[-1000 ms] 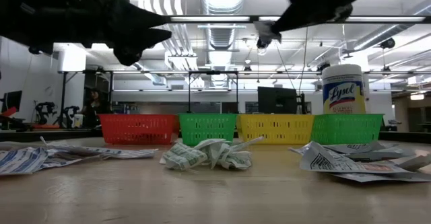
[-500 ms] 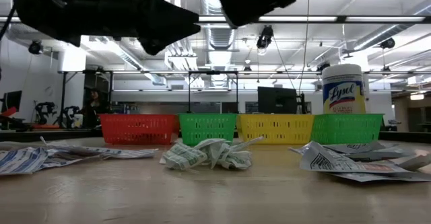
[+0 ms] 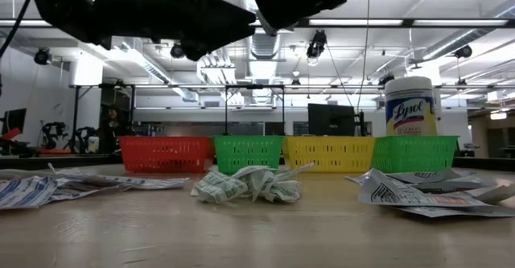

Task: Pick & Place First Aid Supplies
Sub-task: Put the alcohol pad into the red basket

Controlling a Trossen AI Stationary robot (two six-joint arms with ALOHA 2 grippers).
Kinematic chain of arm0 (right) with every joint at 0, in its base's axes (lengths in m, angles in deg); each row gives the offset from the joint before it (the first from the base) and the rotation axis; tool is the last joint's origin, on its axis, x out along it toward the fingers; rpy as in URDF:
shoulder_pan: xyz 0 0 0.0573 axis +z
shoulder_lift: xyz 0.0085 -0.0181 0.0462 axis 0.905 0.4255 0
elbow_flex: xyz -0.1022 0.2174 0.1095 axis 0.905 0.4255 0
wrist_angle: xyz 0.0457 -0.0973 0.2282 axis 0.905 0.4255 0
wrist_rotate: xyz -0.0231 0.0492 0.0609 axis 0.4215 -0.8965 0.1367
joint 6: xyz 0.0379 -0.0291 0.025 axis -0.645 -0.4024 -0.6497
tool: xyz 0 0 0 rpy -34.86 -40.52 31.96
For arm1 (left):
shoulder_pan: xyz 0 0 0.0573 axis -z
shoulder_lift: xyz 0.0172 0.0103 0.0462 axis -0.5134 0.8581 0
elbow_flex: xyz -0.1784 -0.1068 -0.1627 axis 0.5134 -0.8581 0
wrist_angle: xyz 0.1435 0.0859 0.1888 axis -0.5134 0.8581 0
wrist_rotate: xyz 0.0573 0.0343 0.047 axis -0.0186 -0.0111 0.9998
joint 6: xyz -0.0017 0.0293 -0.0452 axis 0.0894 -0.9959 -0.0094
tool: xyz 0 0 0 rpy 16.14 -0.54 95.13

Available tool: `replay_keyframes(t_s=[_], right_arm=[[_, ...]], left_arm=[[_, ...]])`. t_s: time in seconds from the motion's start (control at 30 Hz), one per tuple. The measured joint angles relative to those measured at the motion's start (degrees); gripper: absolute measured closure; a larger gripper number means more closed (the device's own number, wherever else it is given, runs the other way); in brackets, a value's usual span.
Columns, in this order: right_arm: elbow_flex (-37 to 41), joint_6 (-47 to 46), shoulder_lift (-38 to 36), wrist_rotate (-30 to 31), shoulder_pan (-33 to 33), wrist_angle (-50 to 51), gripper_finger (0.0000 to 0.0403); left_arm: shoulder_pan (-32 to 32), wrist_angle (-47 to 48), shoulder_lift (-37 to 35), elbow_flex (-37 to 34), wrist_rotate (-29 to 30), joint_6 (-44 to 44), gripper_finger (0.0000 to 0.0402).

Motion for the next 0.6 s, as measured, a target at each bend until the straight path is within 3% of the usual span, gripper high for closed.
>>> replay_keyframes(t_s=[0.6], right_arm=[[-0.1,0.0,0.0,-0.1,0.0,-0.4,0.0394]], left_arm=[[-0.5,2.7,2.9,4.8,1.0,1.3,0.0245]])
